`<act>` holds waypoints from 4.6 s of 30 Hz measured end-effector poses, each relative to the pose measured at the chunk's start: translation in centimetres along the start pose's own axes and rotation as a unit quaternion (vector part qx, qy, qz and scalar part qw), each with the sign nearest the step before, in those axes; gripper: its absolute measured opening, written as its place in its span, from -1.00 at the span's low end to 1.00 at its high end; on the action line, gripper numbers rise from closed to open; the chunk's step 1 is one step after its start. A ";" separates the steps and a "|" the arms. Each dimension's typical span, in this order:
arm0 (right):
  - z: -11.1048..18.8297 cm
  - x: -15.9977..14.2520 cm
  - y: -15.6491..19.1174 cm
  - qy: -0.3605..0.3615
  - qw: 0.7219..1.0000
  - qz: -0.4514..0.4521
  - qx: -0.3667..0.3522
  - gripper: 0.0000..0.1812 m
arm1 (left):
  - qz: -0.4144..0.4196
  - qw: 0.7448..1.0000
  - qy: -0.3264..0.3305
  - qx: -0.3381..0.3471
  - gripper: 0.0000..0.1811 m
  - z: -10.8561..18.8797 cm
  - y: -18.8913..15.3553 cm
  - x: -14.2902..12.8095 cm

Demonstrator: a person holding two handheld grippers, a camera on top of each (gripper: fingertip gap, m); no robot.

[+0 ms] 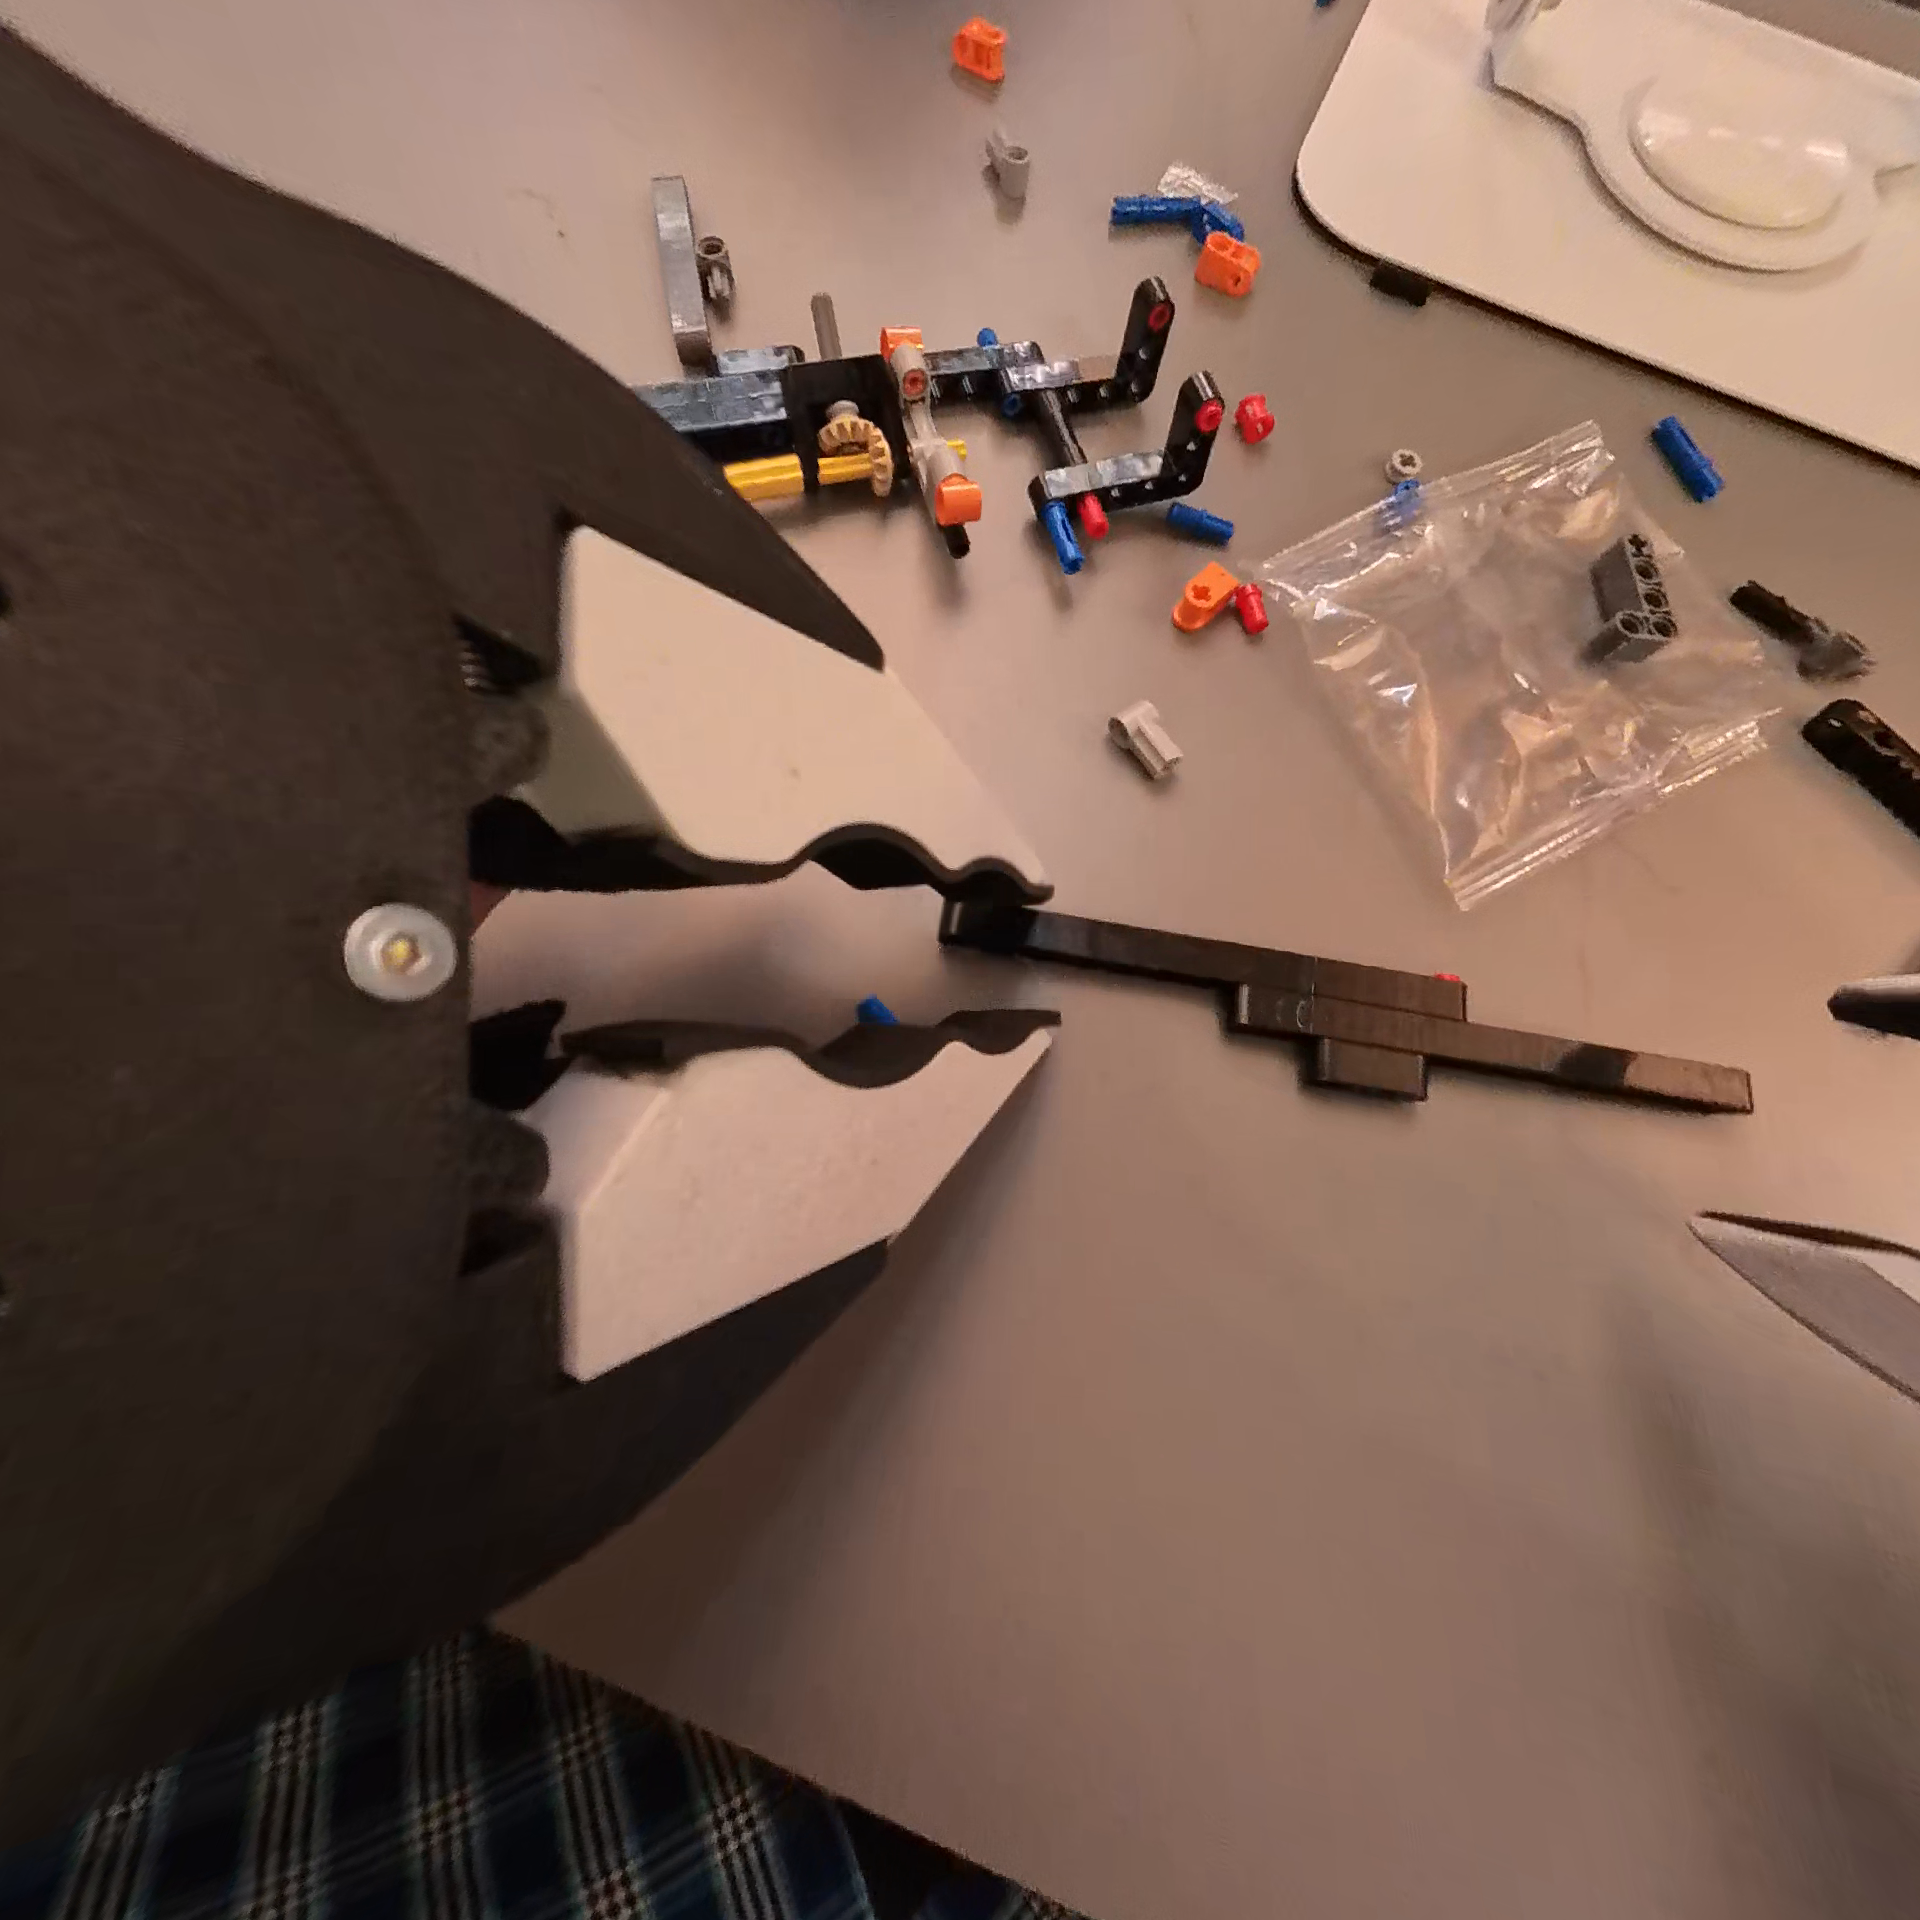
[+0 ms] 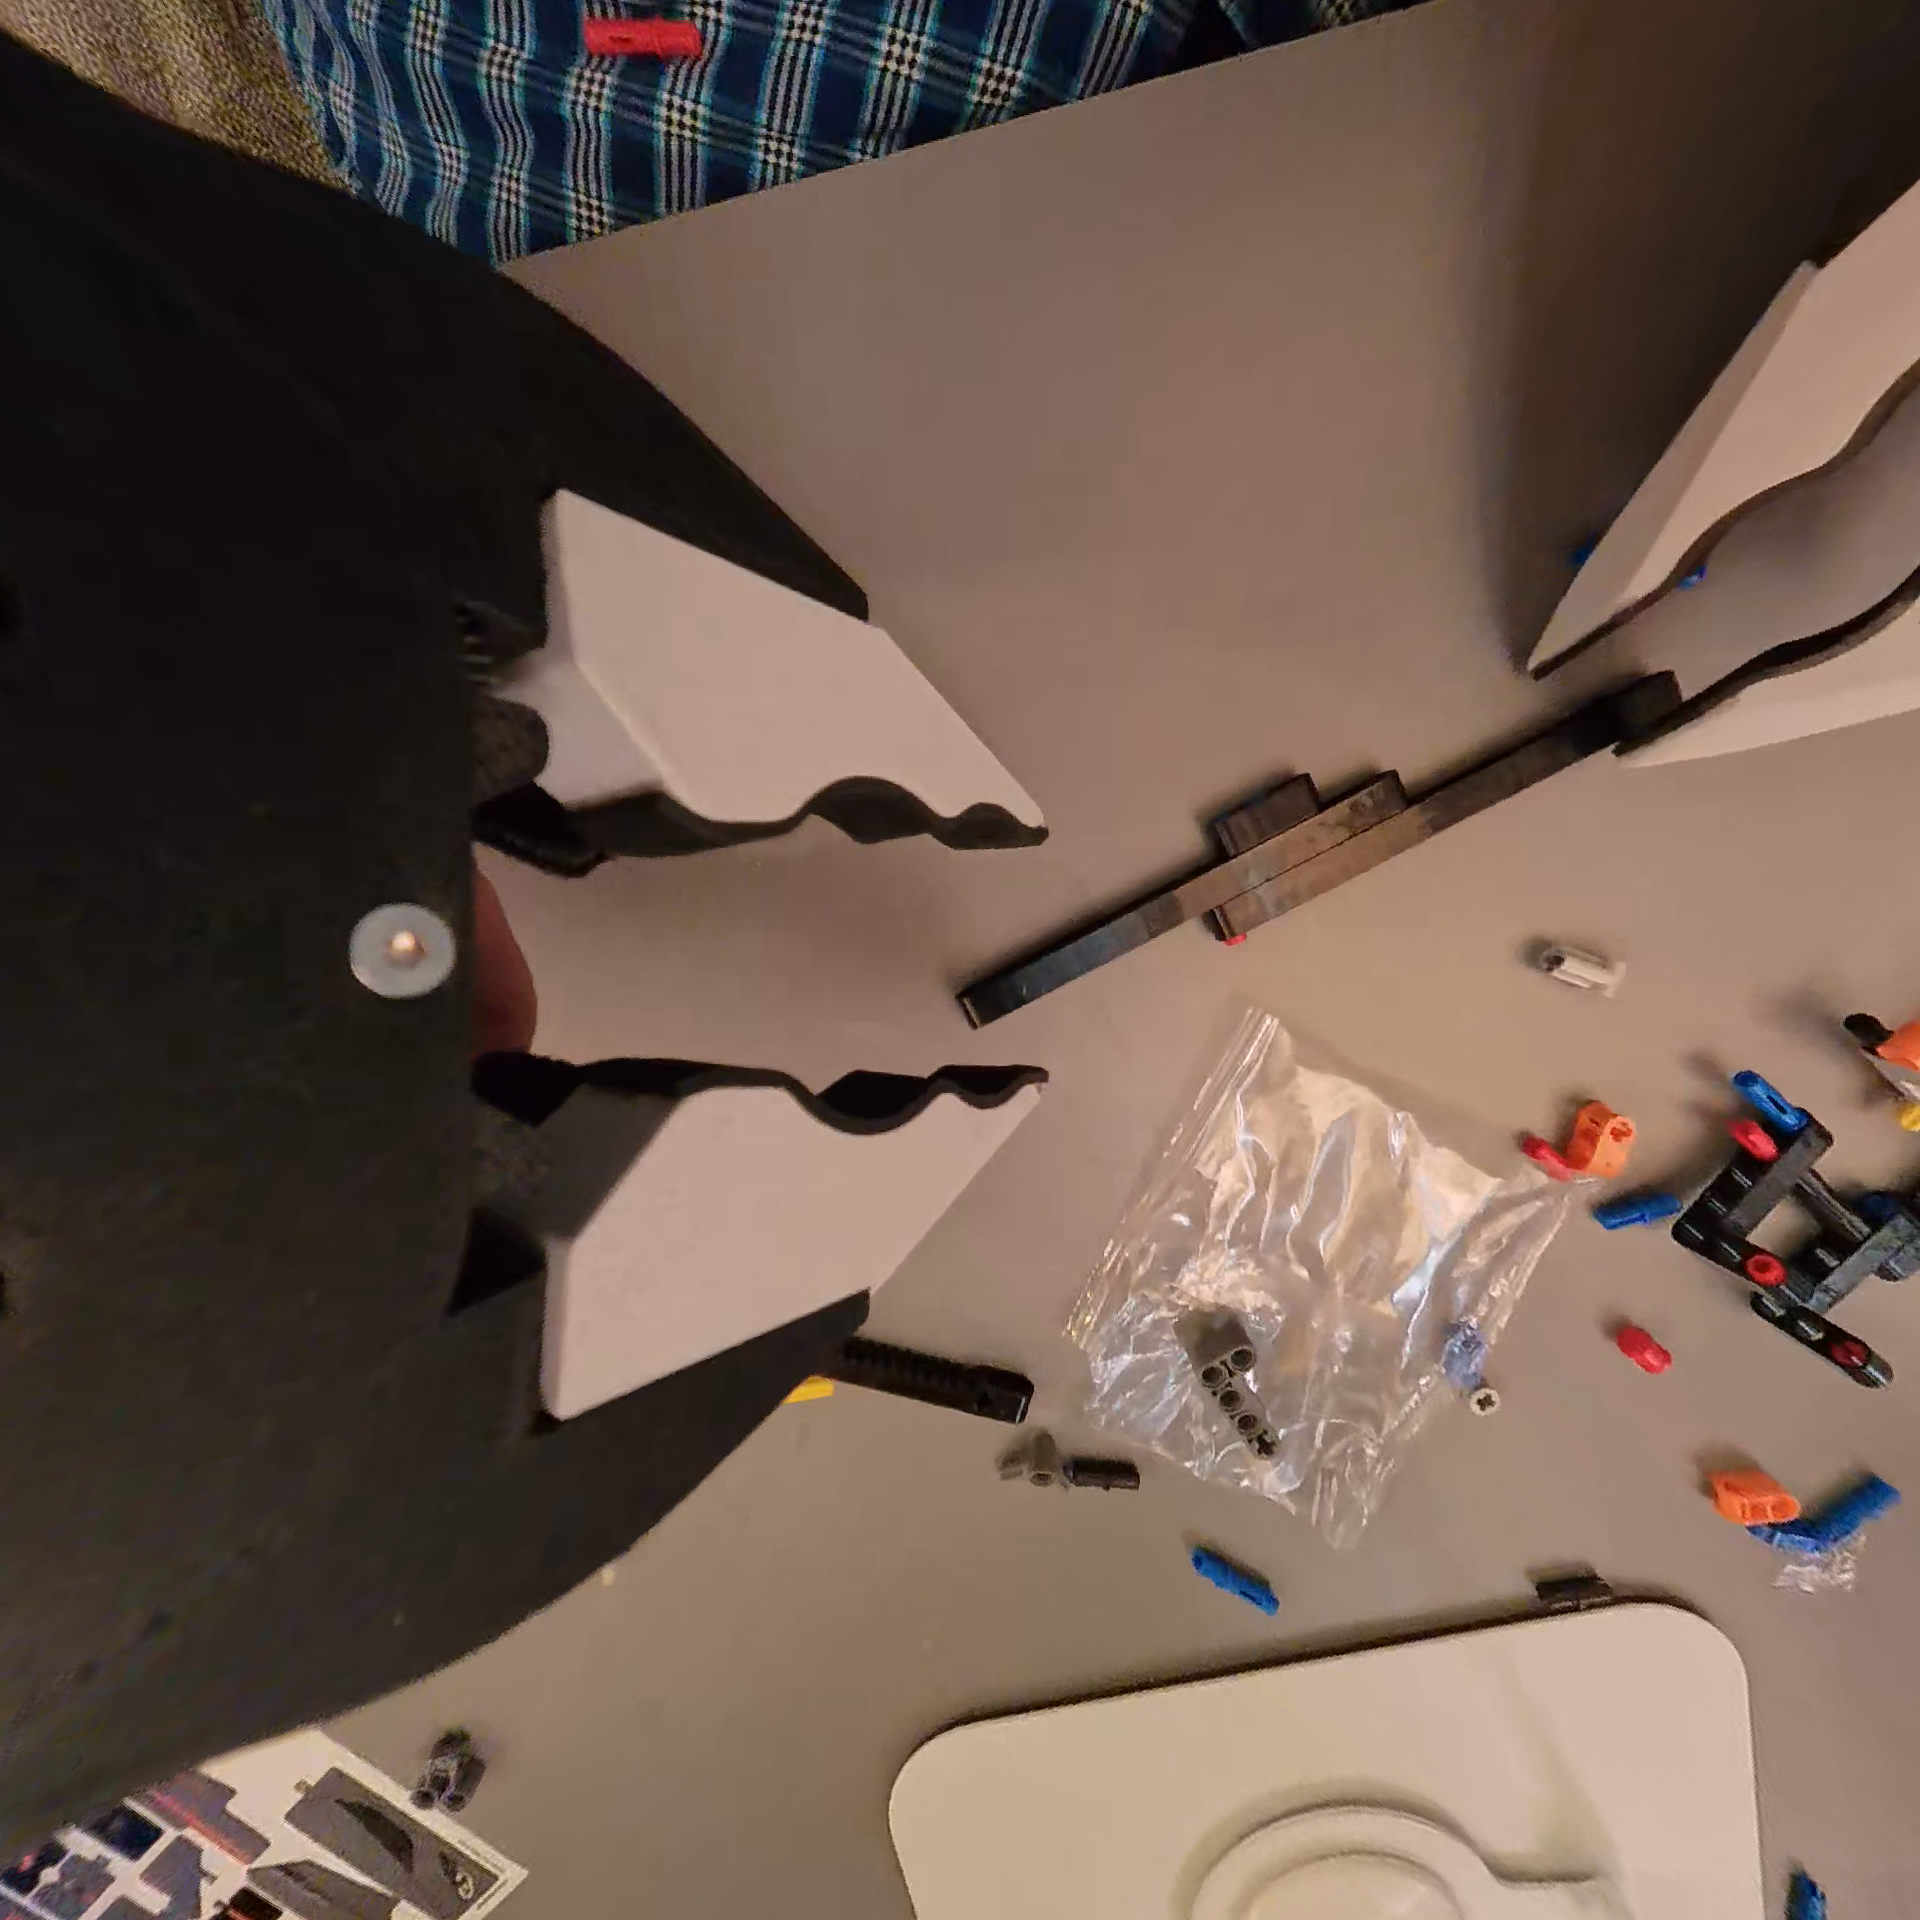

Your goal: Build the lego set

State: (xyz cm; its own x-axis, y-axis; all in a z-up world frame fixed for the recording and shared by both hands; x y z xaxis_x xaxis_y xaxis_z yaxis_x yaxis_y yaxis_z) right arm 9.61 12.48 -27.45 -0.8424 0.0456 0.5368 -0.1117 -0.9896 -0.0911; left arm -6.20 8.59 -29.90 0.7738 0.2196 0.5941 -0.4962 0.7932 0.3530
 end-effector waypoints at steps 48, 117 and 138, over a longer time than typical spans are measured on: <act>-11.7 12.0 -14.4 -0.041 0.999 -0.029 -0.013 -0.81 | 0.089 0.989 -0.020 0.119 -0.68 1.0 17.4 -5.3; 5.8 -4.3 -5.3 -0.213 0.949 -0.234 0.014 -0.93 | -0.079 0.995 0.024 -0.051 -0.63 -4.6 13.5 -0.5; 5.0 -2.8 -4.2 -0.210 0.956 -0.203 0.023 -0.93 | -0.104 0.994 0.001 -0.016 -0.54 -5.8 8.2 4.1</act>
State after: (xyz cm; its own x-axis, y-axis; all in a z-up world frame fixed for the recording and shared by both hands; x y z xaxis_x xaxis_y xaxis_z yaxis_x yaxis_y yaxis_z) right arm 15.01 15.84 -24.38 -0.4473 0.3787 0.8103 -0.3539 -0.9069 0.2285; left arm -4.81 19.34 -28.78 0.8586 0.0499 0.5102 -0.3128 0.8395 0.4443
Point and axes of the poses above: each gripper's, where its closed fingertips meet, z back along the fingers, x out of its top, y = z × x across the jaws, the point moved 5 cm from there along z, back along the fingers, and after that the axes turned 6 degrees about x, right-handed, at the moved point
